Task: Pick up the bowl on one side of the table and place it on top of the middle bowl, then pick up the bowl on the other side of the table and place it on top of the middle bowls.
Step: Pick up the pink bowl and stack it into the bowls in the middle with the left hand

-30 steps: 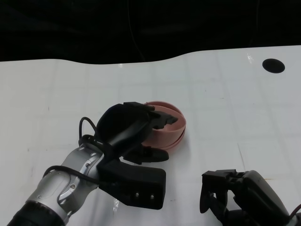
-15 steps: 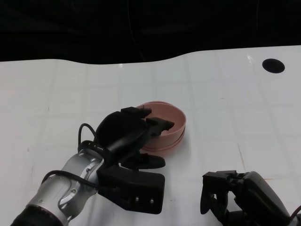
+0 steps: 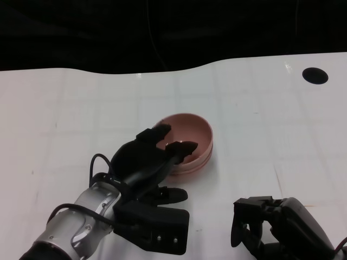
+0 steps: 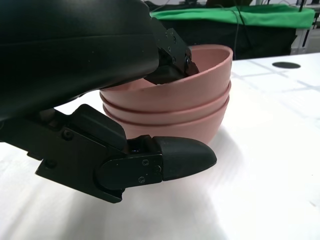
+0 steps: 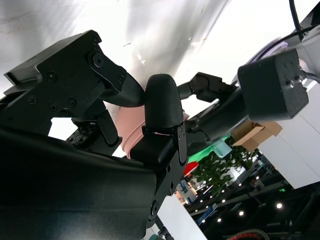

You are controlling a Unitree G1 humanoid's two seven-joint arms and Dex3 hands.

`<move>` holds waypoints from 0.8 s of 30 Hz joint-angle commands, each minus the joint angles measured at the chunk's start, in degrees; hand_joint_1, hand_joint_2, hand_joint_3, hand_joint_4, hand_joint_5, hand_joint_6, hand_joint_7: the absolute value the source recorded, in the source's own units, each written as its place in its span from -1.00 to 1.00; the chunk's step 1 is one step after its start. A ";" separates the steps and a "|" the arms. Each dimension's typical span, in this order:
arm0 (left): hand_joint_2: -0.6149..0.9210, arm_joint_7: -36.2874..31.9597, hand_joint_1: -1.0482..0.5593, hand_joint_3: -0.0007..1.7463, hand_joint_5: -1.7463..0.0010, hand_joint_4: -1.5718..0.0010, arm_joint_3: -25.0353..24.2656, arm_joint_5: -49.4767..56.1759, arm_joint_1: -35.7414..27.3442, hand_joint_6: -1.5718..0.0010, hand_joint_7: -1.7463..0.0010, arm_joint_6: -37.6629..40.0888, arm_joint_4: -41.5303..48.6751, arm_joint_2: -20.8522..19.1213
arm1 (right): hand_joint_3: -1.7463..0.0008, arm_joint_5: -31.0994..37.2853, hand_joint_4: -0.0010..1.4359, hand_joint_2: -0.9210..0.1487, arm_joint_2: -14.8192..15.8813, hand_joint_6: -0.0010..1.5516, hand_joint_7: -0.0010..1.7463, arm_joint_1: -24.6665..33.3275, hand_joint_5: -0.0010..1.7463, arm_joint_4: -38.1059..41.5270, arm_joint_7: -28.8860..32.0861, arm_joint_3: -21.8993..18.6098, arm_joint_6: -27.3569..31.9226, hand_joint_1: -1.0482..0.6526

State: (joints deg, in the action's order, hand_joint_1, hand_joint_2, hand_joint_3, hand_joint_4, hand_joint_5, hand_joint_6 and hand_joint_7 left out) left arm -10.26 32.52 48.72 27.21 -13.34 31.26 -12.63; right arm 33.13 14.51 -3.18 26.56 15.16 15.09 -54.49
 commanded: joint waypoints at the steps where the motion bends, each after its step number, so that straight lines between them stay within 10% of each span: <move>1: 1.00 -1.12 -0.83 -0.14 1.00 1.00 0.02 -0.18 0.14 0.66 1.00 -0.20 1.28 -0.40 | -0.35 -1.03 0.14 -0.30 0.83 -0.15 0.90 -0.09 1.00 -0.26 -0.39 -0.49 0.21 0.04; 10: 1.00 -5.64 -0.80 -0.20 0.96 0.91 -1.18 -1.41 -1.04 0.59 0.98 -2.99 1.73 -0.72 | -0.35 -0.34 0.14 -0.30 0.99 -0.17 0.89 -0.32 1.00 0.65 0.10 -0.58 -0.17 0.04; 16: 1.00 -11.95 -0.59 -0.50 0.88 0.51 -5.68 -7.27 -4.05 0.30 0.95 -11.25 -0.44 -1.14 | -0.38 -0.46 0.17 -0.28 0.93 -0.14 0.88 -0.33 1.00 0.65 0.04 -0.69 -0.21 0.06; 24: 1.00 -6.12 -0.51 -0.51 0.91 0.40 -12.59 -20.46 -8.40 0.19 0.97 -19.58 -8.00 -1.34 | -0.43 -0.97 0.18 -0.23 1.07 -0.13 0.87 -0.46 1.00 1.33 -0.42 -0.77 -0.32 0.05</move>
State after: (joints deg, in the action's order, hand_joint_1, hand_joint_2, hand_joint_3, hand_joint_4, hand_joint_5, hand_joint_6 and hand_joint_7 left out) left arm -17.65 21.23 30.51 19.98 -31.90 24.77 -13.57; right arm 32.89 14.63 -3.57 27.40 14.45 14.76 -54.48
